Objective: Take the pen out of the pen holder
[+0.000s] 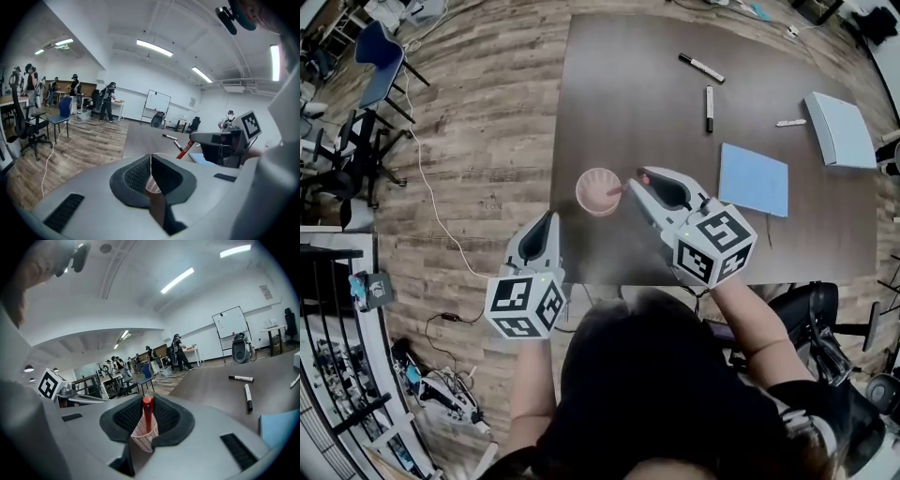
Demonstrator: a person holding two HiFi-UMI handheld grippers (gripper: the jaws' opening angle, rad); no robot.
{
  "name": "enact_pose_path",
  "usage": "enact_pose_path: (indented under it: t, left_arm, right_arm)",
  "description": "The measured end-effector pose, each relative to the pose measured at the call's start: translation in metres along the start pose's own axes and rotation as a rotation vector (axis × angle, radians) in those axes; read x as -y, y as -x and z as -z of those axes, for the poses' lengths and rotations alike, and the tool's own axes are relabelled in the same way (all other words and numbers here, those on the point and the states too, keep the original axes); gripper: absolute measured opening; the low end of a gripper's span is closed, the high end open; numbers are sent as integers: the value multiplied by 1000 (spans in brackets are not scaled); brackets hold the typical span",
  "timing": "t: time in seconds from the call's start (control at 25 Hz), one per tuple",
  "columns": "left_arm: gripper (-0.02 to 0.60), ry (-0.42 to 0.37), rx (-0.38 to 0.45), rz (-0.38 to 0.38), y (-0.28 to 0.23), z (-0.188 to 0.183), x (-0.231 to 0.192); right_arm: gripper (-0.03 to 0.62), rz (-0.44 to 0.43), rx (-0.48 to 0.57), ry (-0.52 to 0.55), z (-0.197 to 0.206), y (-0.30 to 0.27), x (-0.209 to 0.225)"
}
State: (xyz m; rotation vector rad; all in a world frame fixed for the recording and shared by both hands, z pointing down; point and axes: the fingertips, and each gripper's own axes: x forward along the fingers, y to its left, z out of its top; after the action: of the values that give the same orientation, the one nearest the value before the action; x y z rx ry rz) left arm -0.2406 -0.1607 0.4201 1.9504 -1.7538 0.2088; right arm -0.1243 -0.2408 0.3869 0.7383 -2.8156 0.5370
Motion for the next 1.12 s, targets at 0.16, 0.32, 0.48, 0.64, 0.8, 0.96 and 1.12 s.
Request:
enact_pose_path:
  t: [0.16,0.32,0.48,0.64,0.8,0.96,1.12]
  left_arm:
    - [29,-25,0,48,-10,-8,17]
    - [29,-50,0,97,-20,-14,35]
    - [29,-73,-9,147,-26,-14,54]
    - [29,-92,-27,197,-35,-9,74]
    - [29,-110,-43,240,-43,-4,94]
    - [29,-126,-65,276,-46,4,110]
    - [29,-134,-86,305,-50,11,121]
  right_arm:
    - [84,35,60,-22,-18,18,11]
    - [84,79,137,-47,-35,38,26]
    - [84,143,181,-55,-43,63,43]
    - [84,222,167,-78,-32,85,66]
    - [84,272,144,-127,-8,103,87]
    - [84,295,117,-199,21,114,98]
    - [84,299,108,-240,43,120,102]
